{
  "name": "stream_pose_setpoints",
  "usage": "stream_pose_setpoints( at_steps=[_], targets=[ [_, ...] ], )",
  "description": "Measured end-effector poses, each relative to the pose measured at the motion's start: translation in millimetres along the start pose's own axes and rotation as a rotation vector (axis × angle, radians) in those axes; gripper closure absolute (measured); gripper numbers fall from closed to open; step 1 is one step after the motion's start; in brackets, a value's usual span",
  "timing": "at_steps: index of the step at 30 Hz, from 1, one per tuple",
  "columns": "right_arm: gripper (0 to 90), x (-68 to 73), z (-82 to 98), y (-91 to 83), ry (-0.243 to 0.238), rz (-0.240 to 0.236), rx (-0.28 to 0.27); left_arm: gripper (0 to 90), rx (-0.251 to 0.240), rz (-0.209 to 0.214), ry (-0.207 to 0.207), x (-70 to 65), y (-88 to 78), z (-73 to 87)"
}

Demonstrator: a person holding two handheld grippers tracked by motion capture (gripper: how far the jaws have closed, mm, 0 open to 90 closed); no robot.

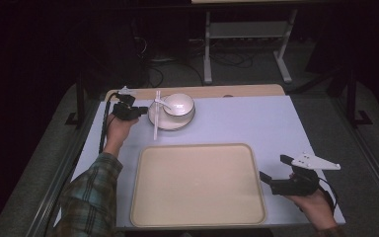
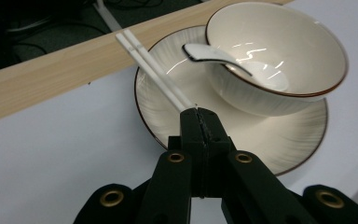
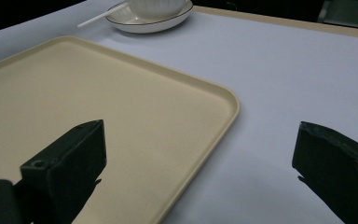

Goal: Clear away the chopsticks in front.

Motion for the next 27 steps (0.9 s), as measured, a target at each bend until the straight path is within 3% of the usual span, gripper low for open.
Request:
stream_pose_setpoints(
  at_steps=[10,18,23,27],
  targets=[
    [2.2,-4.2,2.3,-0.5,0.002,0.014,0.006,89.7,0.042,-0.025,-0.010,14.5,21.3,-7.3],
    [2.2,-4.1,3.1,-1.7,0.005,0.014,0.006,89.8,0.028,-0.025,-0.063,21.0,36.9,-2.2],
    [2.2,-4.7,3.1,-3.1,0.004,0.017,0.004,89.8,-0.013,-0.035,-0.080,22.9,39.9,-8.6],
    [2.2,-4.7,2.3,-3.3,0.004,0.017,0.002,89.8,0.013,-0.037,-0.073,21.9,46.9,-10.8]
  ],
)
Point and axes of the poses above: each handheld gripper's, and its own axes: y roughly forward along the jaws, z roughly out of its underside, x roughly to its left, the point moved 10 cm from there along y, roughly forward along the jaws, and after that the axes turned 4 degrees about y, right-handed, at the moved point
